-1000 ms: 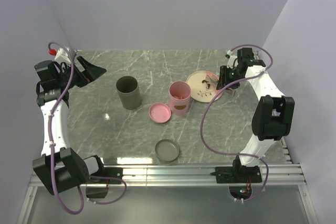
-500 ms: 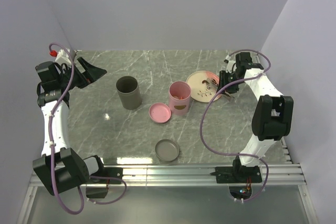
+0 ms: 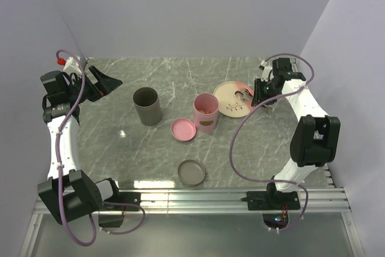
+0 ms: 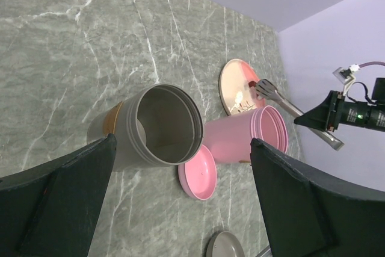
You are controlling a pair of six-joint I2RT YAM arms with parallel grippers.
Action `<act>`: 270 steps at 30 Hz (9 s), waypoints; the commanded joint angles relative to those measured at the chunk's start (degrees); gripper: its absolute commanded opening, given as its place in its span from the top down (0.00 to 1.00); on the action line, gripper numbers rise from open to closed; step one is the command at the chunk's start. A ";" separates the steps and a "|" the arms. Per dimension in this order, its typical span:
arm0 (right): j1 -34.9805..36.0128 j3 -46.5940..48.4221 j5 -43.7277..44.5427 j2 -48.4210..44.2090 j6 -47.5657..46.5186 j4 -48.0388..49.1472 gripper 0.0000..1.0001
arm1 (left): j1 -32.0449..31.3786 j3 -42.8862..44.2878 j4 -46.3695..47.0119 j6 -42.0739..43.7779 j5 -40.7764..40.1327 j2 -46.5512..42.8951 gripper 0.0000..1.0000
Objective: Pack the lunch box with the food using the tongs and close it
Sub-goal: Pick up the fake food from the plate, then place the fake food in the packing box, then place the clamp on the plate, then pick up the box lid from the center of the board.
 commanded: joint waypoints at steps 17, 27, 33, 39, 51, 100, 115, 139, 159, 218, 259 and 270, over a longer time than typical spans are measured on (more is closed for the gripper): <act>1.01 18.83 -11.39 -5.94 1.22 -6.82 0.65 | 0.24 3.08 -1.24 0.68 1.70 0.59 0.01; 17.79 34.91 -13.78 -1.19 3.51 -6.20 0.64 | 0.24 5.54 -2.91 0.86 1.70 2.26 0.01; 27.46 38.88 -11.67 3.81 2.36 -6.47 0.64 | 0.50 5.63 -3.18 1.39 0.99 2.17 0.00; 34.93 38.53 -9.47 6.89 3.15 -3.40 0.64 | 1.55 5.28 -3.09 0.95 -0.06 2.17 0.01; 41.27 39.58 -7.89 12.34 2.63 -3.74 0.65 | 2.52 3.52 -0.72 -1.25 2.13 2.52 0.01; 2.16 2.07 -6.57 -15.96 -9.76 -3.13 0.52 | 2.79 1.85 -0.72 0.24 3.01 -1.17 0.01; 2.24 -0.76 -3.05 -3.93 -11.52 4.78 0.52 | 2.70 1.50 -0.81 0.69 3.54 -0.47 0.01; 6.73 5.74 4.33 13.12 -16.88 6.19 0.46 | 2.70 1.67 -0.27 0.86 3.45 1.11 0.01; 6.90 4.60 7.06 13.76 -22.69 3.73 0.12 | 2.70 3.69 -2.56 2.35 4.16 0.41 0.01; 49.43 -18.16 -11.84 -33.73 -28.30 -9.20 0.02 | -36.41 -3.95 -32.19 79.10 2.49 -9.95 0.02; 76.95 -27.13 4.59 -6.56 -33.94 19.19 0.78 | -31.58 -10.37 -2.66 35.67 3.02 -14.88 0.03; 70.11 -11.00 -2.25 -11.30 -27.80 8.15 1.00 | -29.74 -8.00 3.32 22.40 5.20 -17.95 0.03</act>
